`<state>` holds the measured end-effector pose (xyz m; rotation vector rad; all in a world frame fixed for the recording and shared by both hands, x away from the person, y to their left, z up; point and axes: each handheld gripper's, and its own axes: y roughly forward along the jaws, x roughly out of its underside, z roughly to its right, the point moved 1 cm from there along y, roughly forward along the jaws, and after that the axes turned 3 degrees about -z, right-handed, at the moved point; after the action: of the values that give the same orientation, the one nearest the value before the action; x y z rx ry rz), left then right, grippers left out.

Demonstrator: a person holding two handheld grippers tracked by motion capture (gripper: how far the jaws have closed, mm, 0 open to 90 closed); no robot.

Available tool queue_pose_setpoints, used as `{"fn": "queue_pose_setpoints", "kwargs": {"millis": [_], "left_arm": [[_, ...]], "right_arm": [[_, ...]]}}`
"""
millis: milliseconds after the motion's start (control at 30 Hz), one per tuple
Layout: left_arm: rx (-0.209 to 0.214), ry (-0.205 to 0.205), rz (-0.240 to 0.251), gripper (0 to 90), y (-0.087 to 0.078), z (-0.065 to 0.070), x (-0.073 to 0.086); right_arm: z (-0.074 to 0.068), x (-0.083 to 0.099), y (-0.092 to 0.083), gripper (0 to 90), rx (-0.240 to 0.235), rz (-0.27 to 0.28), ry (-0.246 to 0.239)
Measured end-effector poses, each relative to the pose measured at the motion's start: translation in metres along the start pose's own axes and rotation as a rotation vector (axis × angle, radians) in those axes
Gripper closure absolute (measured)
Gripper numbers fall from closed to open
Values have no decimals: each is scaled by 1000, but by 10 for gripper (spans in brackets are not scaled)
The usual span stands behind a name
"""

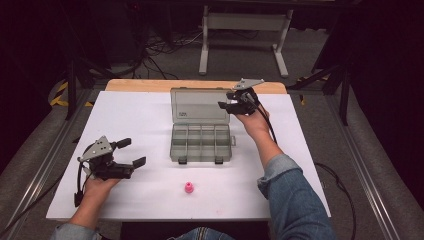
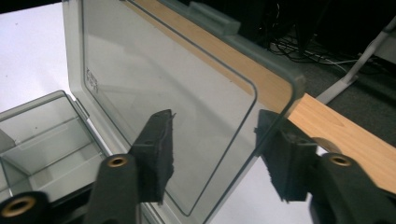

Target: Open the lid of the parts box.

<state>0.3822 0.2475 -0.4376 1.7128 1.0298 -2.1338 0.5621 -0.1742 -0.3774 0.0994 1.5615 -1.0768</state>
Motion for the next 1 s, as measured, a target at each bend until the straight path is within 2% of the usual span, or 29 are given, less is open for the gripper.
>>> {"fn": "queue_pose_setpoints", "kwargs": {"millis": [167,300,567,800,1000], "left_arm": [[6,-11,8,87,0,0,0],[5,-9,10,87,-1,0,0],[9,-9,10,86,-1,1,0],[17,-1,1,87,1,1,0],[21,-2,-2,86,2,3,0]], "right_arm": [[4,4,7,355,-35,32,49],[5,7,12,313,-42,31,69],[7,16,25,256,-47,-19,121],[9,24,34,238,-79,-56,172],[9,28,38,230,-86,-88,188]]}}
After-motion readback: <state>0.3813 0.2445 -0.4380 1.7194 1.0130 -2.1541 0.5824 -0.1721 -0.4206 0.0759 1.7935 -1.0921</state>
